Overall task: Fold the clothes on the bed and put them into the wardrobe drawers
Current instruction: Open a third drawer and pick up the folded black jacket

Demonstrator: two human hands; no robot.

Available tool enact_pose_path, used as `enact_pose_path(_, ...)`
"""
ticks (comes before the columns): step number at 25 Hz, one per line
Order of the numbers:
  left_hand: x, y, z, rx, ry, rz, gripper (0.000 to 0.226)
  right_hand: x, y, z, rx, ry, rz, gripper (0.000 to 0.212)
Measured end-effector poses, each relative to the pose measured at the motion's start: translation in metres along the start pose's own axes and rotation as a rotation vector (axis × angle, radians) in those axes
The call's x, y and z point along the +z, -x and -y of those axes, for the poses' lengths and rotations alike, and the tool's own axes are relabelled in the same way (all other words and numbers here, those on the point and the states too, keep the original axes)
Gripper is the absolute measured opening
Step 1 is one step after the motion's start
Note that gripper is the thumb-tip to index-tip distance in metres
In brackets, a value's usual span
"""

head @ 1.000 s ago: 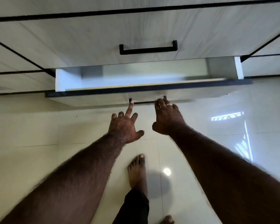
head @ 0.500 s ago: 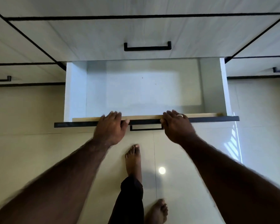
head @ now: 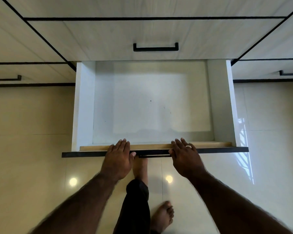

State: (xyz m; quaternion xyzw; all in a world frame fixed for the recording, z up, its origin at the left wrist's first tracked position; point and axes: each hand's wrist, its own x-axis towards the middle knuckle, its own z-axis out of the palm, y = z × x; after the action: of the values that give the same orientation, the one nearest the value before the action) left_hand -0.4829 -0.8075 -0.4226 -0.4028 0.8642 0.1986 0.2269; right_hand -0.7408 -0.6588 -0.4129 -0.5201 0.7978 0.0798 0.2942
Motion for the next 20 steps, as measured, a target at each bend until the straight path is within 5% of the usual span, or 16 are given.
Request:
enact_pose_path(10, 0.040, 0.051, -0.004, -0.022, 0.007, 0.060, 0.089, 0.039, 0.050, 0.005, 0.016, -0.028, 0.050, 0.070)
enact_pose_path(15, 0.035, 0.063, -0.008, 0.000, -0.016, 0.112, 0.113, 0.039, 0.065, 0.007, 0.005, -0.027, 0.087, 0.075)
enact_pose_path(20, 0.007, 0.052, -0.011, 0.046, -0.055, 0.003, 0.094, 0.007, 0.057, 0.011, 0.031, -0.075, 0.035, 0.076)
